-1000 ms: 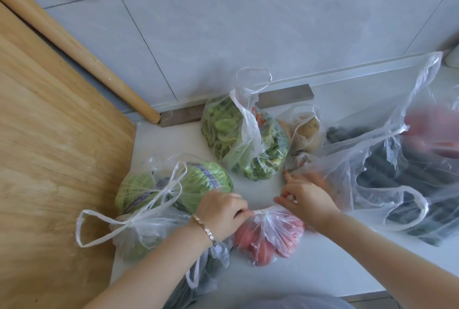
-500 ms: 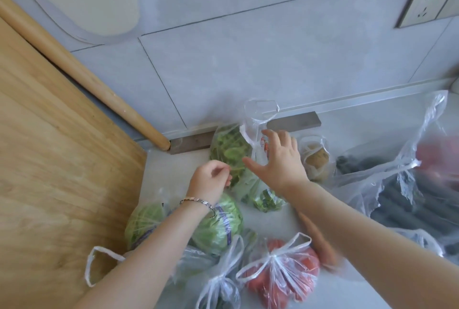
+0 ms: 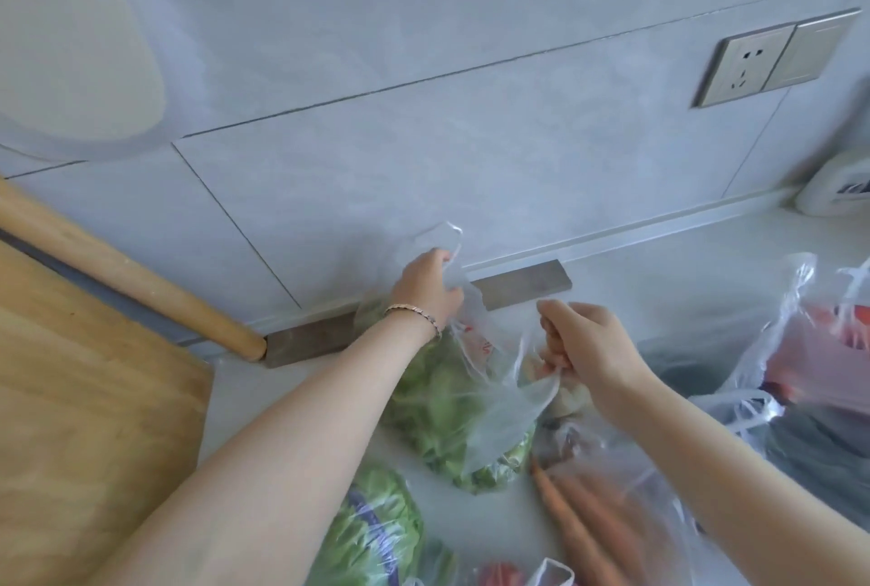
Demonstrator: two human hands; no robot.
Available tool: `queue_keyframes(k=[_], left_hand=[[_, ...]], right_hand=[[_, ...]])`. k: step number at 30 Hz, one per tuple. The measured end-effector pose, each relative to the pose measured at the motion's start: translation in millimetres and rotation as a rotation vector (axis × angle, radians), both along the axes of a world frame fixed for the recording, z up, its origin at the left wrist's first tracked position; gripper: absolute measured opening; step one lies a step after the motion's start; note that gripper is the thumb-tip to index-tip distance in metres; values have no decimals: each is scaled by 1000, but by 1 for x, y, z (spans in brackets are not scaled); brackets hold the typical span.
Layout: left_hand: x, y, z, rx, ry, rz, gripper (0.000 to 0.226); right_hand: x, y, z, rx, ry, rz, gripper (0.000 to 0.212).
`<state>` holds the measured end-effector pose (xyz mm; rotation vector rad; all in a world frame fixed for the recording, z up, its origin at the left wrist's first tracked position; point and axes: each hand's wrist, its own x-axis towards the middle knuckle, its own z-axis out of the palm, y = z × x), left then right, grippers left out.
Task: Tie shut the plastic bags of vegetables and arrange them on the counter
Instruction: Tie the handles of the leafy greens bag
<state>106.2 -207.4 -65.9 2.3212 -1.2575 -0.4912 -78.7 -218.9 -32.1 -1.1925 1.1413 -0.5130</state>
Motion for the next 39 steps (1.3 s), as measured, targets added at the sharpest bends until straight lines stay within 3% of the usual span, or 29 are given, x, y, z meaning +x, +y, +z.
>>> queue_keyframes(k=[4, 6, 7, 10, 16, 21, 24, 27, 31, 33, 36, 39], left_hand=[[-4, -29, -18, 311, -250, -85, 57], [-2, -27, -25, 348, -264, -100, 29], [2, -25, -29, 264, -229, -104, 14], [12, -7, -17, -18, 2, 71, 38], [48, 48, 36, -485, 330, 438, 32], [65, 95, 86, -601, 645, 566, 28], [40, 119, 109, -675, 912, 546, 34], [2, 148, 109, -596, 1011, 472, 35], [-30, 165, 73, -242, 797, 210, 46], [-41, 160, 59, -197, 726, 79, 50], [-43, 146, 51, -219, 641, -26, 55], [-36, 138, 48, -241, 715, -107, 58]], right_hand=[[-3, -7, 6, -136, 65, 109, 40], [-5, -5, 10, -152, 78, 153, 38], [-6, -4, 11, -153, 74, 176, 35], [-9, -1, 16, -152, 74, 215, 27], [3, 6, 44, -143, -24, 148, 18], [13, 18, 74, -188, -93, 166, 30], [11, 20, 80, -187, -111, 177, 34], [4, 22, 78, -141, -132, 252, 43], [-4, 41, 60, 77, -106, 581, 30], [-1, 56, 48, 137, -86, 710, 31], [6, 71, 39, 132, -123, 634, 25], [11, 68, 36, 110, -121, 595, 29]])
